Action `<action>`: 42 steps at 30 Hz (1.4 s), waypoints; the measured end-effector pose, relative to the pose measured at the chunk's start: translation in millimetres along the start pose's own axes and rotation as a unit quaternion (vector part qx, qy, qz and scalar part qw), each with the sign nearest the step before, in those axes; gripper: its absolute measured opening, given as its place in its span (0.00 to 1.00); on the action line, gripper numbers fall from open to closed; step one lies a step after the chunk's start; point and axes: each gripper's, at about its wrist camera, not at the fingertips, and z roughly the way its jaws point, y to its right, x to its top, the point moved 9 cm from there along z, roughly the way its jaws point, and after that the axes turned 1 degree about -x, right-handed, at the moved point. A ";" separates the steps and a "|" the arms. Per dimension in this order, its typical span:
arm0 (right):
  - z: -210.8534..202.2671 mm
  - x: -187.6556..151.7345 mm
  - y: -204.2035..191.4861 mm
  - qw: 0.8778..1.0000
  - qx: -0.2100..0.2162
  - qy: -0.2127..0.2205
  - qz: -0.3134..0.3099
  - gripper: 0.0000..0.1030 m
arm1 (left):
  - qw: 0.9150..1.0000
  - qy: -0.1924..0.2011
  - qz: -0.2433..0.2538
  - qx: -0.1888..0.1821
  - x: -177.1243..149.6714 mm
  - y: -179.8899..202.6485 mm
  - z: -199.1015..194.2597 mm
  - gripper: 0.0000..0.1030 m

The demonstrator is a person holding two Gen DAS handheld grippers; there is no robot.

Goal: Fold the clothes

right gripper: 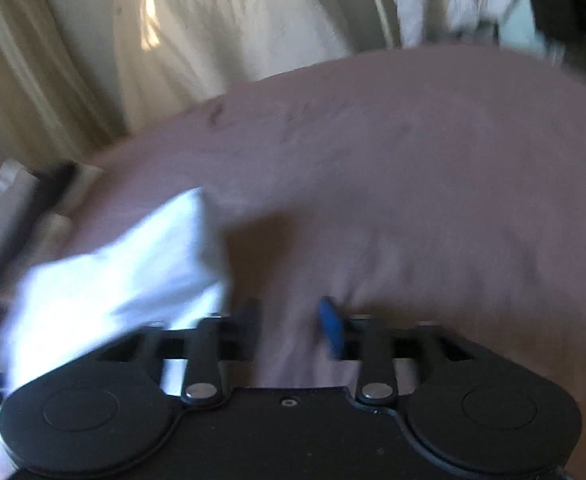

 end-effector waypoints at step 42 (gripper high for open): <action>32.2 -63.2 -313.6 0.935 0.265 -0.067 -0.226 0.12 | 0.945 -0.007 -0.324 -0.046 -17.2 -106.0 -54.5 0.63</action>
